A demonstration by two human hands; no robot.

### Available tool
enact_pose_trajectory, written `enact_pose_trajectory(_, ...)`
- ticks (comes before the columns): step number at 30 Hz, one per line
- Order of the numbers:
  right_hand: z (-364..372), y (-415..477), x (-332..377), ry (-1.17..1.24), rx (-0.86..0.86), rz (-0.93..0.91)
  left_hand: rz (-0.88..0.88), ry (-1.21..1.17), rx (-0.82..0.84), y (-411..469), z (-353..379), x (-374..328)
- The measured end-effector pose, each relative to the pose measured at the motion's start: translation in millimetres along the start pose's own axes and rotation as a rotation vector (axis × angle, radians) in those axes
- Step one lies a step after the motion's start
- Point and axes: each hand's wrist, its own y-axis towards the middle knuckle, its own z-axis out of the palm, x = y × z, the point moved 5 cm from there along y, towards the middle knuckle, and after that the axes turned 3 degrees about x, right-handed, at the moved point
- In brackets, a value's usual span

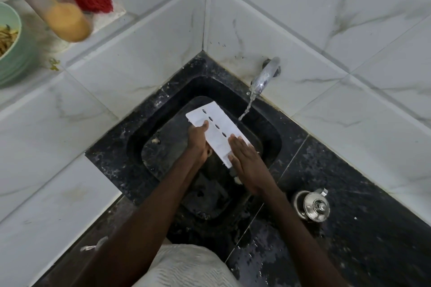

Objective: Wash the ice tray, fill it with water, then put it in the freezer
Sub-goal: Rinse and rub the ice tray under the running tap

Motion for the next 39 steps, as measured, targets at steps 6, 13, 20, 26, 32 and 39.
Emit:
enact_pose_trajectory(6, 6, -7, -8, 0.065, -0.109, 0.132, 0.045, -0.067, -0.018, -8, 3, -1)
enact_pose_trajectory(13, -7, 21, -5, 0.090, -0.101, 0.208, 0.053, -0.051, 0.008, -5, -5, -14)
enact_pose_trajectory(20, -14, 53, -8, -0.015, 0.051, 0.228, -0.024, -0.051, 0.125, -10, -9, -4)
enact_pose_trajectory(26, -30, 86, -2, -0.156, 0.095, 0.170, -0.106, -0.014, 0.287, -28, 2, 9)
enact_pose_trajectory(32, -37, 93, 12, -0.241, 0.078, 0.145, -0.103, -0.002, 0.319, -28, 0, 2)
enact_pose_trajectory(39, -4, 71, 28, -0.233, 0.098, 0.087, -0.154, 0.096, 0.184, -29, -15, 10)
